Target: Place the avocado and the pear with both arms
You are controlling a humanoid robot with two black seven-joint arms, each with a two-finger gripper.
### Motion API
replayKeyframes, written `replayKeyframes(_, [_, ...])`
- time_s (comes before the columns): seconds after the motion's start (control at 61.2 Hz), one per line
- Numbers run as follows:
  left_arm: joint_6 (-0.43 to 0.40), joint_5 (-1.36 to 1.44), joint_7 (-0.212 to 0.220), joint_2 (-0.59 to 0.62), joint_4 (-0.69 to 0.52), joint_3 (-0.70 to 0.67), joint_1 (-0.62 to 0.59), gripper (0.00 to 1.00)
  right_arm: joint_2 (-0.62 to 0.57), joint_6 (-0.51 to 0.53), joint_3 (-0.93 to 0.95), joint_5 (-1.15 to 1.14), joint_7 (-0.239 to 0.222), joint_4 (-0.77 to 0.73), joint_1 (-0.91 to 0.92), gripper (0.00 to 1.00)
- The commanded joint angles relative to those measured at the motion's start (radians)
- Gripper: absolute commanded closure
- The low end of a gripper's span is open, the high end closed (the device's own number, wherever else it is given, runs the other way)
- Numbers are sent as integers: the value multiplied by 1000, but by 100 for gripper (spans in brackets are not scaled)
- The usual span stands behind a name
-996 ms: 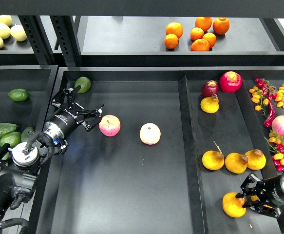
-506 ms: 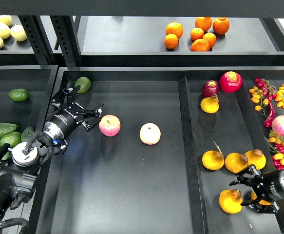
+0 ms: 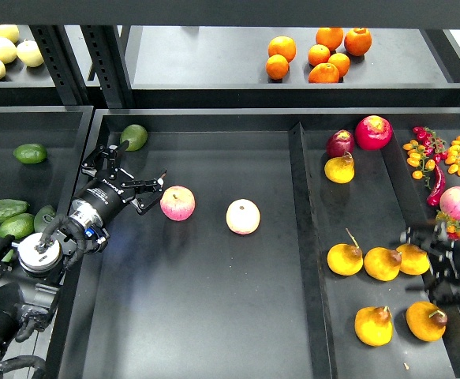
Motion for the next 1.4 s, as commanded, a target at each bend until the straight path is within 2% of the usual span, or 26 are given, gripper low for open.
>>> replayKeyframes(0.0, [0,0,-2,0,-2,-2,1,1,-1,0,59,25,0,-24,18,6])
replayKeyframes(0.343, [0,-5,-2,0,-36,-2,3,1,24,0,201,128,0,-79,12,7])
replayKeyframes(0.506, [0,-5,-3,0,-51,-3,3,1,74,0,267,151,0,-121,7,7])
replayKeyframes(0.833, [0,-9,-3,0,-56,-2,4,1,318,0,525,146,0,-243,-105,5])
replayKeyframes(0.915, [0,-9,-3,0,-56,-2,3,1,393,0,589,145,0,-286,-108,1])
replayKeyframes(0.996, [0,-9,-5,0,-56,0,3,1,458,0,634,145,0,-322,-109,1])
replayKeyframes(1.111, [0,-11,-3,0,-56,0,3,1,547,0,649,131,93,-352,-112,1])
replayKeyframes(1.176, [0,-11,-5,0,-56,0,3,1,611,0,655,91,162,-365,-123,1])
replayKeyframes(1.225, [0,-11,-5,0,-56,0,3,1,654,0,672,68,192,-380,-125,1])
replayKeyframes(1.388, [0,-11,-5,0,-59,-2,3,1,788,0,763,-1,214,-463,-126,1])
